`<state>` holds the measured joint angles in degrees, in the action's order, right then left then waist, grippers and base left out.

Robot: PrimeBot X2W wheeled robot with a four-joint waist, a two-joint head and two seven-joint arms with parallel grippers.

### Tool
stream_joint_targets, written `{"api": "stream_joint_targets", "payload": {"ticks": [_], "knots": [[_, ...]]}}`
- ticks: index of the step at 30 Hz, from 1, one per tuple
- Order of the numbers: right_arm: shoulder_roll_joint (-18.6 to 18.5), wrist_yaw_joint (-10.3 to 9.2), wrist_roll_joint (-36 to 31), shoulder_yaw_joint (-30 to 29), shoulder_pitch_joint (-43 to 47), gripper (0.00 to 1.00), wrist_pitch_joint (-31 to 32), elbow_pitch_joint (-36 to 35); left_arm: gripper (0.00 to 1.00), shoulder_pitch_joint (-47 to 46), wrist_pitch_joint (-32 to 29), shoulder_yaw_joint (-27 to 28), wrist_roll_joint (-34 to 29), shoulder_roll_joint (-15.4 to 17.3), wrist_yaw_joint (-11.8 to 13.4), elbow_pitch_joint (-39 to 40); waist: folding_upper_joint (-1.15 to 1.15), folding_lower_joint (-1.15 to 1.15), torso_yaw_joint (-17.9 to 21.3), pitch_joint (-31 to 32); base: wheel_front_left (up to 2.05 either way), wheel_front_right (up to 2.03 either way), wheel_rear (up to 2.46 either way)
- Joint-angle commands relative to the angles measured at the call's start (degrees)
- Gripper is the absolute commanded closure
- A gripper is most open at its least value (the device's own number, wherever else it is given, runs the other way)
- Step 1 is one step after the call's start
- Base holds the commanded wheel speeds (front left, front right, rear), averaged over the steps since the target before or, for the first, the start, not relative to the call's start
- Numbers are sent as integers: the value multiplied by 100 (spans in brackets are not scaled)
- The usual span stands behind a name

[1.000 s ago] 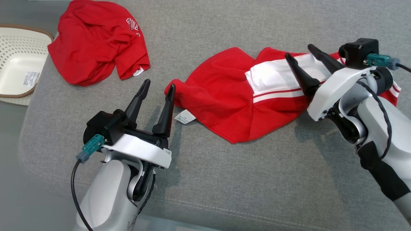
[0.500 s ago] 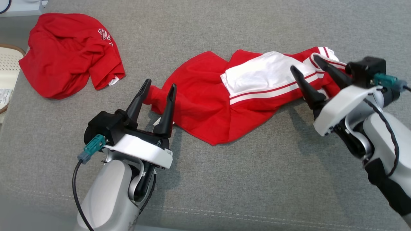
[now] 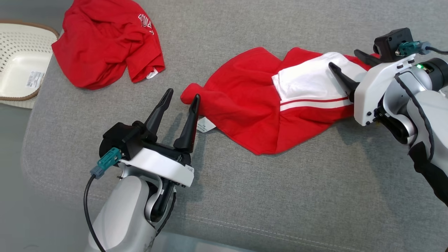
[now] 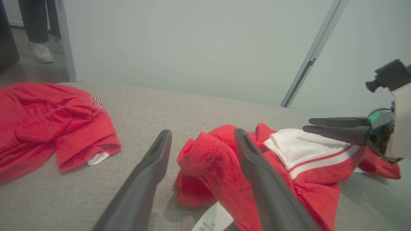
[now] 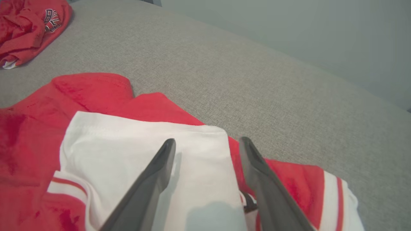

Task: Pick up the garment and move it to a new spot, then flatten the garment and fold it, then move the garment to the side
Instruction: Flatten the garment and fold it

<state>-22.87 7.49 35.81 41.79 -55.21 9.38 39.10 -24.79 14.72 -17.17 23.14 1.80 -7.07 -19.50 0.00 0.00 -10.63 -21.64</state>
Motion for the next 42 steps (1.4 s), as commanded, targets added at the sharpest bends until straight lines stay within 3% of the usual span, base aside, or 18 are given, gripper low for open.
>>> {"api": "stream_joint_targets", "payload": {"ticks": [1,4,5,6,7,8,9,16,23,24,25,26,33,42], "knots": [[-25,0,45,42,62,0,25,-85,0,-94,28,170,17,108,-42,158,0,0,-26,-30,0,0,0],[-86,0,126,174,173,2,81,-91,0,-79,28,207,4,108,-42,171,0,0,-8,-46,0,0,0],[-107,0,154,237,210,17,121,-110,0,-77,28,221,0,108,-42,167,0,0,11,-45,0,0,0],[-127,0,183,298,242,52,167,-129,0,-78,28,240,-5,108,-42,162,0,0,40,-44,0,0,0],[-141,0,226,339,263,62,182,-165,0,-85,28,252,-1,108,-42,161,0,0,66,-47,0,0,0],[-159,0,257,354,264,96,126,-224,0,-100,28,254,4,108,-42,170,0,0,89,-53,0,0,0],[-179,0,269,368,260,100,71,-273,0,-113,28,258,-1,108,-42,192,0,0,116,-56,0,0,0],[-319,0,286,354,282,100,-578,-704,0,-108,28,320,-53,108,-42,212,0,0,305,-7,0,0,0],[-658,0,449,358,645,100,-503,-1032,0,-52,28,390,-135,108,-42,143,0,0,518,146,0,0,0],[-632,0,451,324,644,83,-514,-1025,0,-56,28,383,-128,108,-42,146,0,0,519,145,0,0,0],[-596,0,424,301,621,11,-539,-1017,0,-64,28,366,-121,108,-42,151,0,0,511,138,0,0,0],[-546,0,395,286,588,0,-551,-1002,0,-73,28,345,-113,108,-42,160,0,0,497,126,0,0,0],[-125,0,281,276,193,0,-385,-611,0,-117,28,224,-47,108,-42,177,0,0,224,-4,0,0,0],[-8,0,169,159,-88,0,30,178,0,-188,28,187,60,108,-42,200,0,0,-90,-216,0,0,0]]}}
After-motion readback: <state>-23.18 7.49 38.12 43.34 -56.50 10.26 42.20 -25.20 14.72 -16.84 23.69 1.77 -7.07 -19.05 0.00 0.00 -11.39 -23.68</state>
